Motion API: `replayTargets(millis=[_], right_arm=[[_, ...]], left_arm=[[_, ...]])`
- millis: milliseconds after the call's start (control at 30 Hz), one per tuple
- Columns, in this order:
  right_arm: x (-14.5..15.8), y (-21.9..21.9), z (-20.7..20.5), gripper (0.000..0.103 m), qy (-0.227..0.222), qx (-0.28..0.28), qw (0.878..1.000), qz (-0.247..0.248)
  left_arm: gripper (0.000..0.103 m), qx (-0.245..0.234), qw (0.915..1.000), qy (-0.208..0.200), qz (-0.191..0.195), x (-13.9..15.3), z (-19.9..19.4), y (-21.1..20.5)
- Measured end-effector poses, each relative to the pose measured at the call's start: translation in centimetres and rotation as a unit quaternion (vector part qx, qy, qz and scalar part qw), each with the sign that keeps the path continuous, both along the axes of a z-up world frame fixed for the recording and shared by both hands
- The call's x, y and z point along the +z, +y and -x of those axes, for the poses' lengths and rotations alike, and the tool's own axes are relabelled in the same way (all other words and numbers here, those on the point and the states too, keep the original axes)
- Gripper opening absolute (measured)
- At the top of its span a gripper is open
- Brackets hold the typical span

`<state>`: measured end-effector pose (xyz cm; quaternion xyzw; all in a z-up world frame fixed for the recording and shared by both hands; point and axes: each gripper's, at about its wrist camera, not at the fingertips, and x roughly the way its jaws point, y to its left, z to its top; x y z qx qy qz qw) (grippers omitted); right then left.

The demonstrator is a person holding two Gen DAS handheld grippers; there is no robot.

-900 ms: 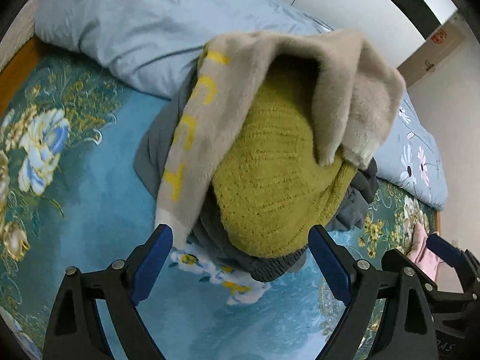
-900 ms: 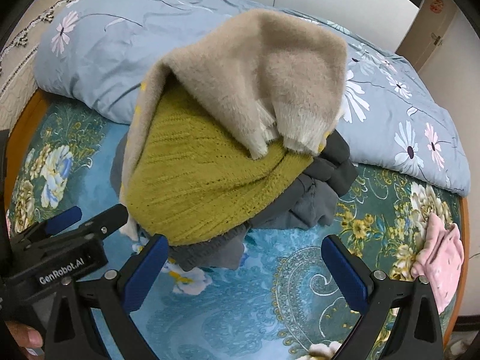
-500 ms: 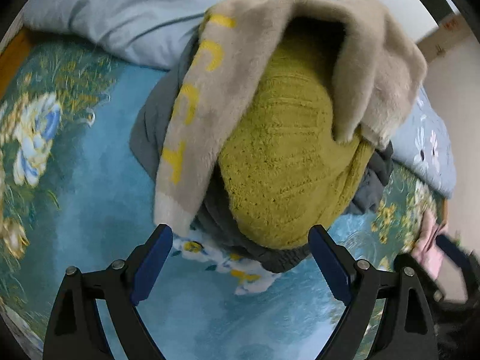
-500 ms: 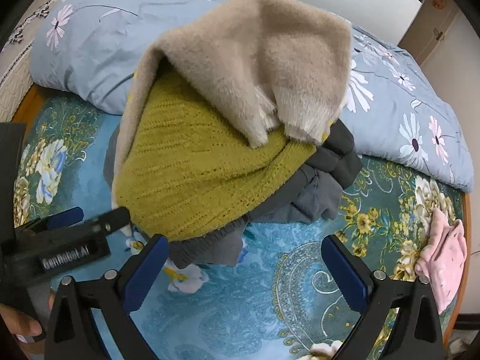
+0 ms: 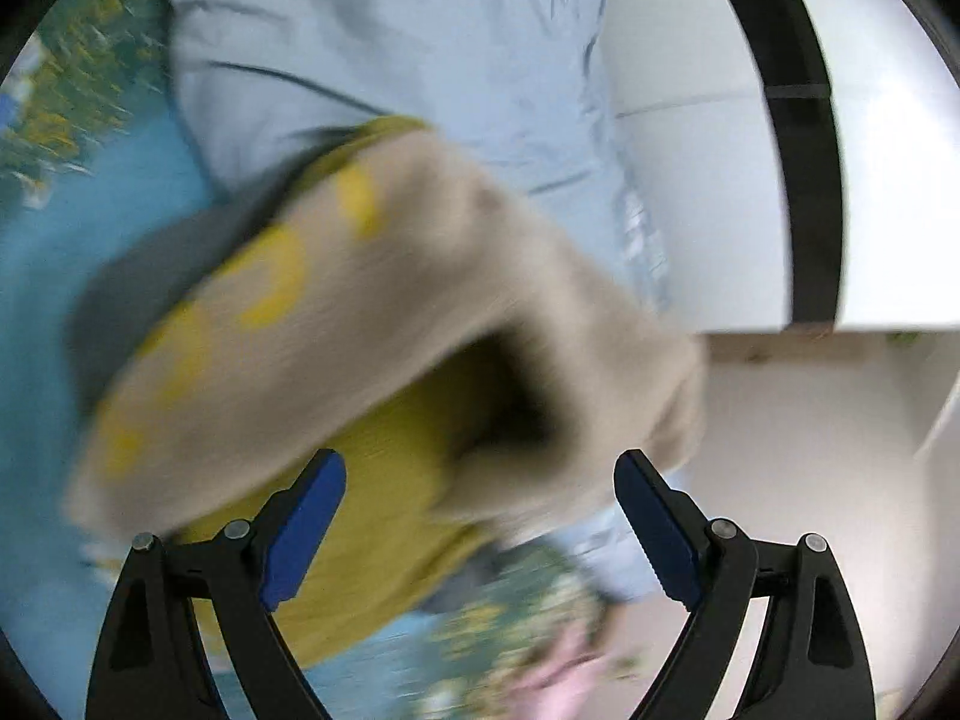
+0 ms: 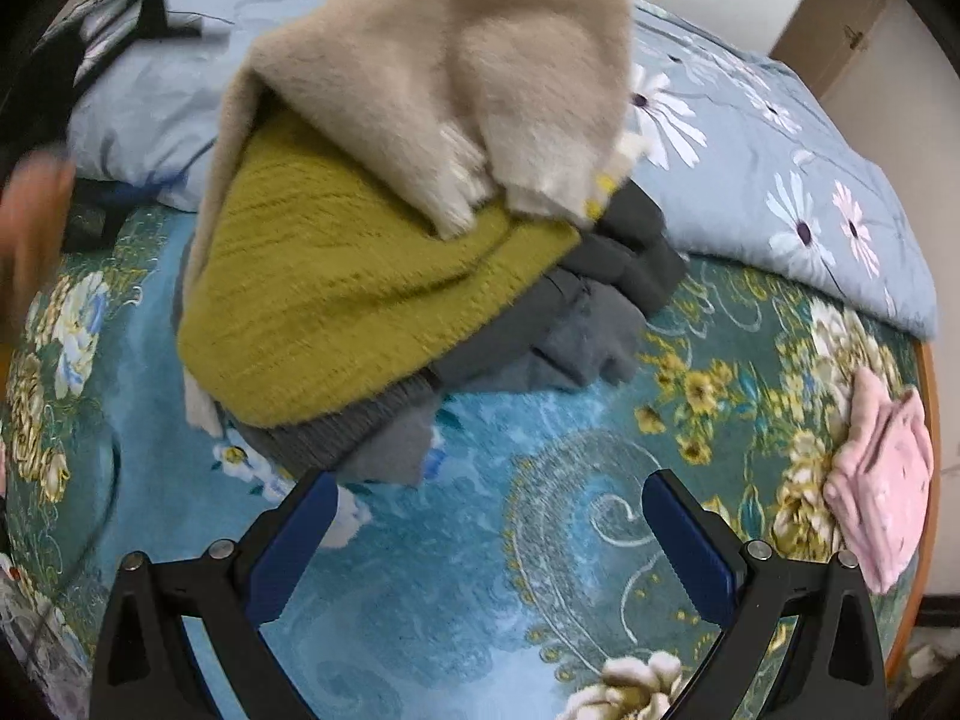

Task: Fold clothes
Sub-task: 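Grasp the beige fuzzy sweater sleeve on the pile with the left gripper, then lift the beige sweater off the pile with the left gripper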

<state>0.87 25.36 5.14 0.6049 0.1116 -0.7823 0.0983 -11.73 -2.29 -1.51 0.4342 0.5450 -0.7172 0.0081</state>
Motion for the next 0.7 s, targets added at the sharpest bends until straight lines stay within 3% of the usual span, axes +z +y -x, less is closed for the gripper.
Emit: replayTargets(millis=[67, 133, 167, 200, 300, 400, 467, 600, 700], right_arm=[[-0.1, 1.2, -0.1, 0.103, 0.012, -0.011, 1.0, -0.016], [-0.1, 2.3, -0.1, 0.103, 0.014, -0.024, 1.0, -0.014], [0.0, 2.8, -0.2, 0.103, 0.015, -0.032, 0.999, -0.014], [0.2, 3.3, -0.2, 0.103, 0.015, -0.038, 0.999, -0.013], [0.9, 4.8, -0.5, 0.103, 0.017, -0.059, 0.998, -0.007], [1.5, 6.3, -0.7, 0.103, 0.013, -0.083, 0.996, 0.01], [1.8, 7.0, -0.9, 0.103, 0.011, -0.095, 0.995, 0.021], [3.0, 7.6, -1.9, 0.103, 0.02, -0.107, 0.993, 0.038], [3.9, 7.5, -3.0, 0.103, 0.025, -0.107, 0.993, 0.049]], left_arm=[[0.072, -0.003, 0.9999, 0.001, -0.012, 0.1, 1.8, 0.3], [0.046, -0.018, 0.9992, -0.036, -0.006, -0.1, 3.7, 1.9], [0.028, -0.019, 0.9986, -0.049, -0.006, -0.4, 4.1, 2.3], [0.017, -0.018, 0.998, -0.06, -0.006, -0.4, 4.5, 2.7], [0.01, -0.01, 0.9982, -0.054, 0.024, 2.2, 4.5, 3.8], [0.009, -0.02, 0.9937, -0.006, 0.11, 8.0, 3.4, 4.2], [0.009, -0.022, 0.9896, 0.041, 0.136, 12.4, 3.8, 1.2], [0.009, -0.011, 0.9735, 0.121, 0.194, 20.7, -1.9, -0.6], [0.009, -0.018, 0.9523, 0.165, 0.256, 25.9, -6.4, -1.5]])
